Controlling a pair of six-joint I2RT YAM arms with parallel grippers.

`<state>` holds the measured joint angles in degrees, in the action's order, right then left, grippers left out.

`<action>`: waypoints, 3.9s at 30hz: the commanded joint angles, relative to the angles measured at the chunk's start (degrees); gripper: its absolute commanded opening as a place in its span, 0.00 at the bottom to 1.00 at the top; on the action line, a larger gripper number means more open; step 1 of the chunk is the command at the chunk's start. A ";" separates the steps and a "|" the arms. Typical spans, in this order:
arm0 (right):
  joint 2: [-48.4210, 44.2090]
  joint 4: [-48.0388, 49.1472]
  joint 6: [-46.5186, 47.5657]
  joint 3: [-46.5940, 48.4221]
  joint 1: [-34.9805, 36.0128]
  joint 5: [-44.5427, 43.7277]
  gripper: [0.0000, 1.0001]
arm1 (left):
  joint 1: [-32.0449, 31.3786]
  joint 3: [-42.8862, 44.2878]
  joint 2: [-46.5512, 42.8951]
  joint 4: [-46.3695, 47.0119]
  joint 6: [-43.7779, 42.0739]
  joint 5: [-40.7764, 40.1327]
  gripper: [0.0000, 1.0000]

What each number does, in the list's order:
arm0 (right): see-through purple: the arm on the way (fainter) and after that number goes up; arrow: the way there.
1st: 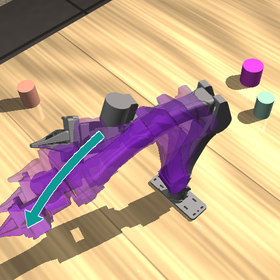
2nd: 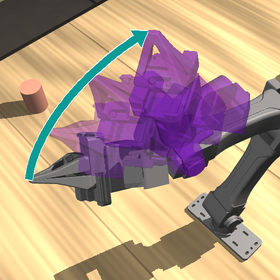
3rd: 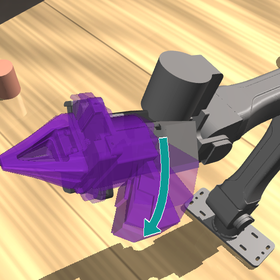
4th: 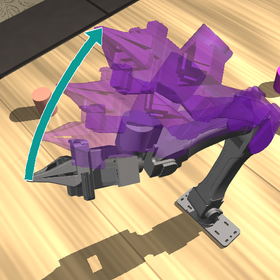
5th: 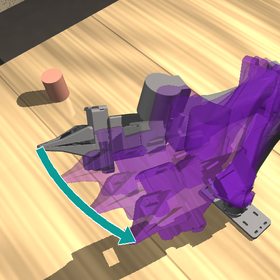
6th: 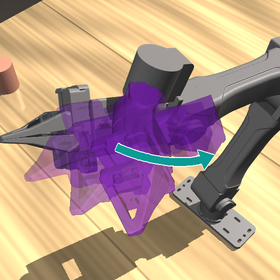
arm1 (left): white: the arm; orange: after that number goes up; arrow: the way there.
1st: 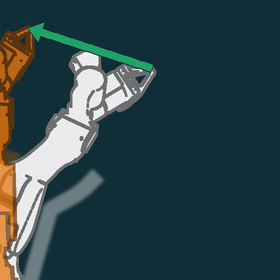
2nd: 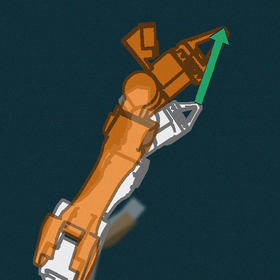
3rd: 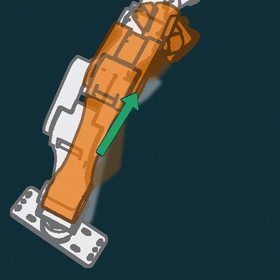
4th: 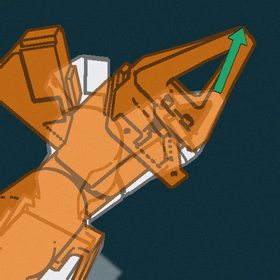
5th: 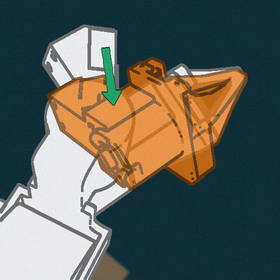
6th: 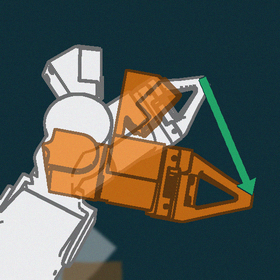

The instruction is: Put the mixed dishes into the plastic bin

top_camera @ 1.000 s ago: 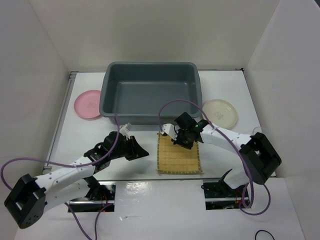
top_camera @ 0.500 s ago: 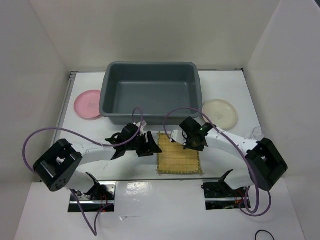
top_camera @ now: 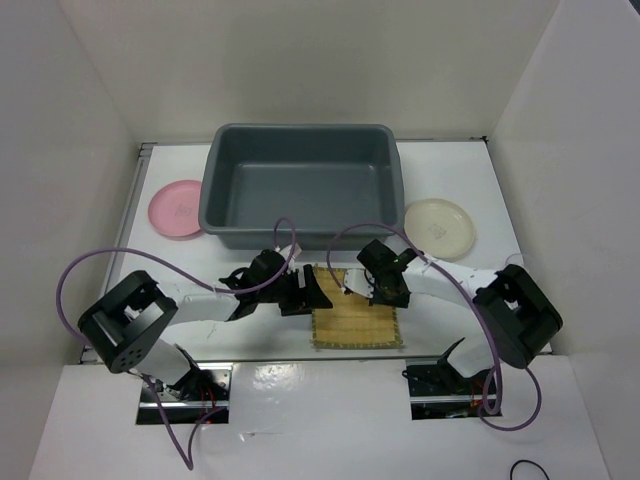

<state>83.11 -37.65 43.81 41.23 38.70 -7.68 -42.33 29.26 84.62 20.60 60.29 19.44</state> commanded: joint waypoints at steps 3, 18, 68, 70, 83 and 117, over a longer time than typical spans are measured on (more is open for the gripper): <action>2.49 3.63 0.75 0.16 -0.20 6.01 0.00 | -0.82 -0.34 3.70 7.08 0.88 2.09 0.86; 3.02 4.69 -0.48 1.75 -0.20 8.03 0.00 | -1.88 -1.32 5.29 16.40 2.02 4.46 0.74; -79.33 -0.09 -9.24 -1.04 -53.11 15.28 0.99 | 26.33 76.28 25.58 -35.98 -13.45 26.53 0.00; -79.33 4.94 -12.96 -3.52 -53.11 9.19 0.99 | 26.33 78.14 29.54 -35.98 -13.45 26.53 0.00; -79.33 7.94 -15.60 -7.57 -53.11 1.79 0.99 | 26.33 81.39 46.51 -30.27 -11.25 23.98 0.00; -79.85 8.47 -16.13 -8.10 -50.91 -0.32 0.99 | 29.05 98.72 51.36 -62.44 -28.91 4.30 0.91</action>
<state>3.60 -32.53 28.34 33.28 -12.64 -6.94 -14.09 129.10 142.98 -39.66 34.92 29.02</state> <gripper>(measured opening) 0.985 0.896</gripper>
